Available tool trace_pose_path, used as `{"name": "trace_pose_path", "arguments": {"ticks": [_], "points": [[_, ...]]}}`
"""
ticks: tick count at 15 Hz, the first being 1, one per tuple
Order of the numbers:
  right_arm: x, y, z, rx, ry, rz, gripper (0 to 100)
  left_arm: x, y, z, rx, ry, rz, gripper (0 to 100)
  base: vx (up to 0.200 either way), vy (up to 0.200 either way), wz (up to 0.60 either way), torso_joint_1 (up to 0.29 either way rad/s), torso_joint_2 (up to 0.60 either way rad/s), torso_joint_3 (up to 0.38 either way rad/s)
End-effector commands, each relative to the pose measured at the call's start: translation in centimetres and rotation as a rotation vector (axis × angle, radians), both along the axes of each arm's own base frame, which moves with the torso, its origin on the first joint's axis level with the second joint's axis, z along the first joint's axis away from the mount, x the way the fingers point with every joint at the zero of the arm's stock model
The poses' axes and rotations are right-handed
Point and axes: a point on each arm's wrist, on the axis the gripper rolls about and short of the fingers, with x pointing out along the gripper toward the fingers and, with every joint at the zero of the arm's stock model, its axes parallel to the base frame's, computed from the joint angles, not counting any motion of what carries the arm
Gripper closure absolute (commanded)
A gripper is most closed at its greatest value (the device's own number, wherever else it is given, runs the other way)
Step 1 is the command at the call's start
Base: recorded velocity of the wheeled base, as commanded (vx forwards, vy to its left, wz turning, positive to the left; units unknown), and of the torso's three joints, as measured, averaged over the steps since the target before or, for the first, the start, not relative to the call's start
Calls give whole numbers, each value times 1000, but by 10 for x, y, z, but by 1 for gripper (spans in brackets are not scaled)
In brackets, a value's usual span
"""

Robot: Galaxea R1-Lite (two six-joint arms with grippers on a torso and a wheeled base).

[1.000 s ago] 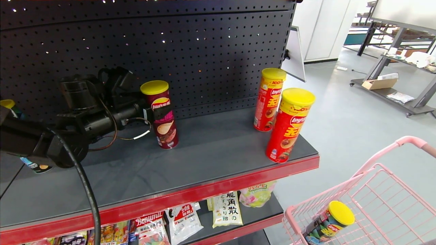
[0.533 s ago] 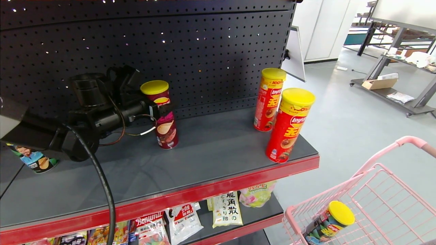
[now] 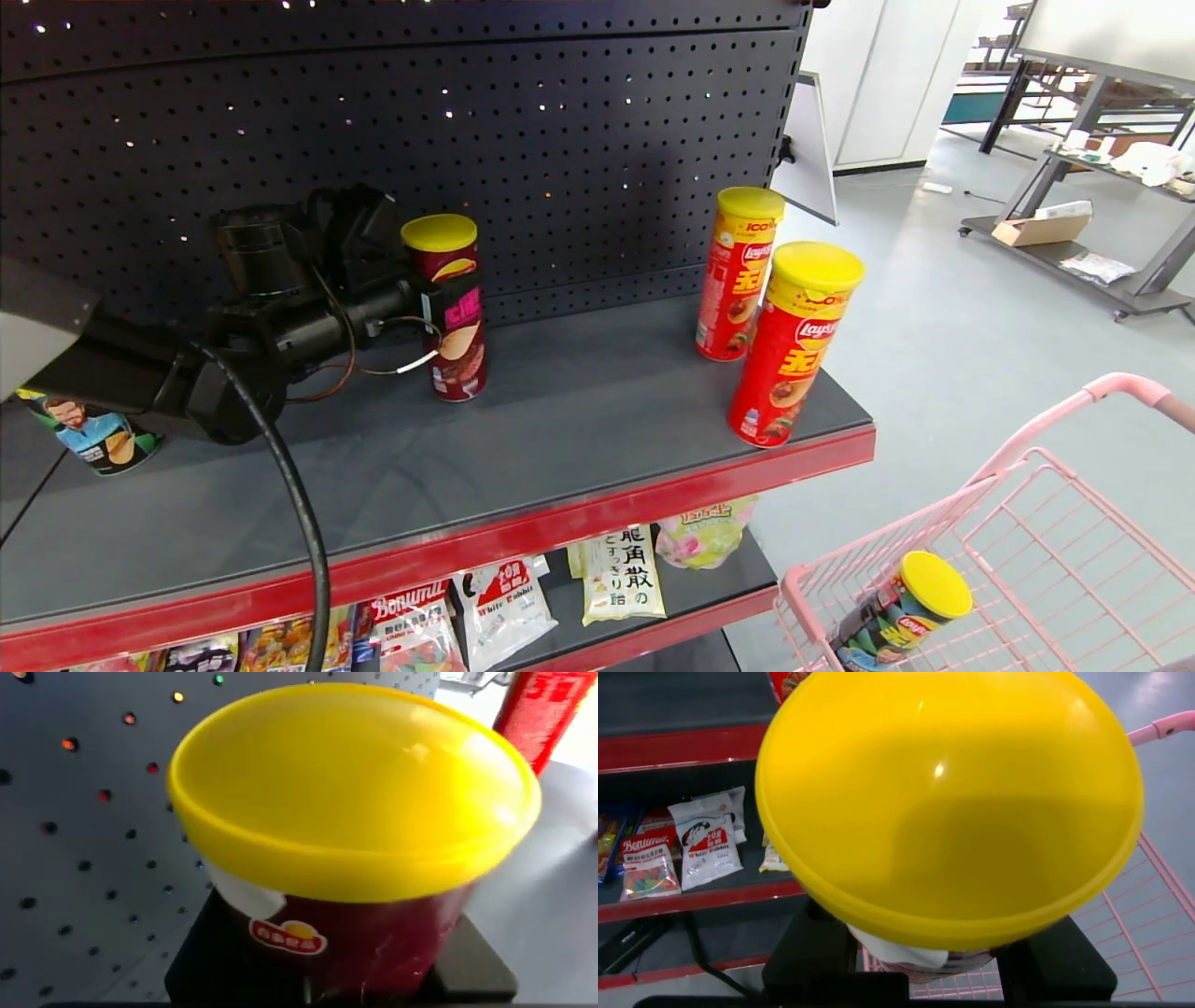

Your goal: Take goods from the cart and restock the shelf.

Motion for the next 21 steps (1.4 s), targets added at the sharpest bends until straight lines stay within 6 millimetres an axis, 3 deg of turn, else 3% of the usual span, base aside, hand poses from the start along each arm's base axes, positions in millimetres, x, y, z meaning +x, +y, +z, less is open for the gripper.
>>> {"name": "trace_pose_path", "arguments": {"ticks": [1,3,8,13,21], "points": [[1,0,0,-1,3,0,100,-13,2,4,-31,30,-7,100,0,0,0,0,0,0],[1,0,0,-1,3,0,100,-36,8,17,-88,58,-71,100,0,0,0,0,0,0],[1,0,0,0,5,1,100,-102,27,19,-78,95,-225,100,0,0,0,0,0,0],[0,0,3,0,-4,1,100,-115,30,0,16,56,-354,100,0,0,0,0,0,0],[-1,0,5,0,-18,0,100,-118,31,-9,24,63,-369,100,0,0,0,0,0,0]]}}
